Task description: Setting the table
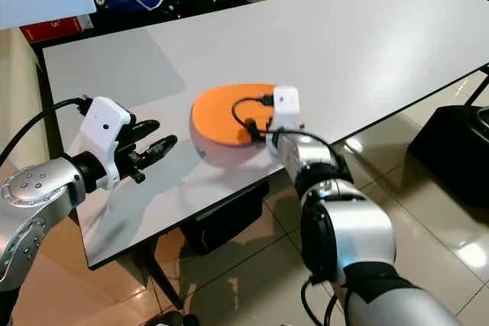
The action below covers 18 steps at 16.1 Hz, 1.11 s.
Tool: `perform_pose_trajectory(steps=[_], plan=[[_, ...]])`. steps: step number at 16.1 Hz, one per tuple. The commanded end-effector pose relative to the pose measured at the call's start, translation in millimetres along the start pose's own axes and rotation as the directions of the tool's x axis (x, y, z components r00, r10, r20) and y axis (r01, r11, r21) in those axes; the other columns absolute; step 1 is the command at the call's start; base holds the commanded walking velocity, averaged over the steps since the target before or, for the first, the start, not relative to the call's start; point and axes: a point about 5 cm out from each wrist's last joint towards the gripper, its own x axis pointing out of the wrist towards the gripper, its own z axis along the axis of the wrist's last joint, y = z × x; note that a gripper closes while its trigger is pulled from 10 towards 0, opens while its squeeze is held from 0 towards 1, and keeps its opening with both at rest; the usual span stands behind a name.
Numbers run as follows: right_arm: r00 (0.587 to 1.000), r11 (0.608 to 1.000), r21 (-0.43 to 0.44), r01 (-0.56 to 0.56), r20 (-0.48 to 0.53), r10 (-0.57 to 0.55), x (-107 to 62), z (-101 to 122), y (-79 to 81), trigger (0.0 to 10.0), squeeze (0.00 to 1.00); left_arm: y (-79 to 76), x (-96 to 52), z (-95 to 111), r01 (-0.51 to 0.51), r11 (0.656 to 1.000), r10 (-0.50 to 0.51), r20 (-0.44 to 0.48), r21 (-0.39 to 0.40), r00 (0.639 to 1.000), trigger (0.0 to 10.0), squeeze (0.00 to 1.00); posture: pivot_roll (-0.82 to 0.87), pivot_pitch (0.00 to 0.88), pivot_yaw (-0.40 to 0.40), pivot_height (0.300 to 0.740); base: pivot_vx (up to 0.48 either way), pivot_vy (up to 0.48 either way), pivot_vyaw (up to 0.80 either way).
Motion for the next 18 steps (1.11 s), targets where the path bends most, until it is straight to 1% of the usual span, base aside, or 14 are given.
perform_pose_trajectory(steps=[1, 2, 3, 4, 6, 7, 8, 11, 13, 14, 15, 16, 17, 18], plan=[[0.999, 0.996, -0.081, 0.035, -0.001, -0.035, -1.4, 8, -6.0, 10.0, 0.00, 2.2, -0.1, 3, -0.002, 1.000, 0.002, 0.006, 0.017, 1.000, 10.0, 0.00, 0.07, 0.029, 0.021, 0.740, 0.000, 0.000, 0.00], [0.998, 0.994, -0.093, 0.058, -0.028, -0.061, -2.0, 5, -10.6, 10.0, 0.00, 2.4, -0.3, 3, -0.003, 1.000, 0.003, 0.006, 0.018, 1.000, 10.0, 0.00, 0.07, 0.027, 0.020, 0.740, 0.000, 0.000, 0.00], [0.993, 0.993, -0.065, 0.094, -0.060, -0.098, -3.3, 2, -17.7, 10.0, 0.00, 3.1, -0.1, 2, -0.005, 1.000, 0.005, 0.005, 0.019, 1.000, 10.0, 0.00, 0.07, 0.023, 0.021, 0.740, 0.000, 0.000, 0.00], [0.989, 0.993, 0.012, 0.117, -0.090, -0.115, -4.6, 0, -23.0, 10.0, 0.00, 4.0, 0.4, 3, -0.008, 1.000, 0.008, 0.006, 0.019, 1.000, 10.0, 0.00, 0.06, 0.020, 0.022, 0.740, 0.000, 0.000, 0.00], [0.989, 0.991, 0.063, 0.121, -0.095, -0.115, -5.2, 0, -25.1, 10.0, 0.00, 4.6, 1.1, 2, -0.010, 1.000, 0.010, 0.006, 0.021, 1.000, 10.0, 0.00, 0.06, 0.018, 0.021, 0.740, 0.000, 0.000, 0.00], [0.988, 0.992, 0.086, 0.093, -0.130, -0.082, -6.1, 0, -25.5, 10.0, 0.00, 5.8, 1.7, 2, -0.016, 1.000, 0.016, 0.007, 0.025, 1.000, 10.0, 0.00, 0.06, 0.010, 0.016, 0.740, 0.000, 0.000, 0.00], [0.986, 0.994, 0.060, 0.090, -0.143, -0.081, -6.8, 1, -26.5, 10.0, 0.00, 6.7, 1.8, 3, -0.019, 0.999, 0.018, 0.009, 0.026, 1.000, 10.0, 0.00, 0.06, 0.008, 0.016, 0.740, 0.000, 0.000, 0.00], [0.996, 0.999, 0.028, 0.033, -0.083, -0.031, -8.5, 24, -25.0, 10.0, 0.00, 6.6, 2.7, 3, -0.032, 0.999, 0.031, 0.020, 0.024, 0.999, 10.0, 0.00, 0.06, 0.000, 0.007, 0.740, 0.000, 0.000, 0.00], [0.998, 0.999, -0.033, -0.019, 0.065, 0.021, -10.7, 48, -23.3, 10.0, 0.00, 5.1, 3.9, 4, -0.092, 0.995, 0.090, 0.056, 0.030, 0.994, 10.0, 0.00, 0.05, 0.000, -0.009, 0.740, 0.000, 0.000, 0.00], [0.979, 0.999, -0.027, -0.032, 0.201, 0.037, -14.8, 64, -23.4, 10.0, 0.00, 2.0, 4.2, 7, -0.145, 0.989, 0.142, 0.100, 0.021, 0.985, 10.0, 0.00, 0.04, 0.000, -0.007, 0.740, 0.000, 0.000, 0.00], [0.949, 0.998, -0.058, -0.018, 0.314, 0.035, -20.1, 72, -24.3, 10.0, 0.00, 1.2, 3.9, 9, -0.202, 0.979, 0.199, 0.133, 0.008, 0.971, 10.0, 0.00, 0.04, 0.000, -0.006, 0.740, 0.000, 0.000, 0.00], [0.912, 0.994, -0.114, 0.000, 0.407, 0.046, -30.3, 71, -23.8, 10.0, 0.00, -0.2, 1.8, 9, -0.261, 0.965, 0.253, 0.162, 0.027, 0.954, 10.0, 0.00, 0.02, 0.000, -0.003, 0.740, 0.000, 0.000, 0.00], [0.859, 0.994, -0.102, -0.032, 0.506, 0.080, -52.7, 61, -16.3, 10.0, 0.00, -4.4, -4.5, 6, -0.304, 0.952, 0.295, 0.182, 0.023, 0.938, 10.0, 0.00, -0.01, 0.000, 0.006, 0.740, 0.000, 0.000, 0.00], [0.847, 0.990, -0.091, -0.104, 0.514, 0.136, -73.1, 46, -4.1, 10.0, 0.00, -9.2, -11.5, 2, -0.317, 0.948, 0.308, 0.181, 0.021, 0.934, 10.0, 0.00, -0.02, 0.000, 0.006, 0.740, 0.000, 0.000, 0.00]])
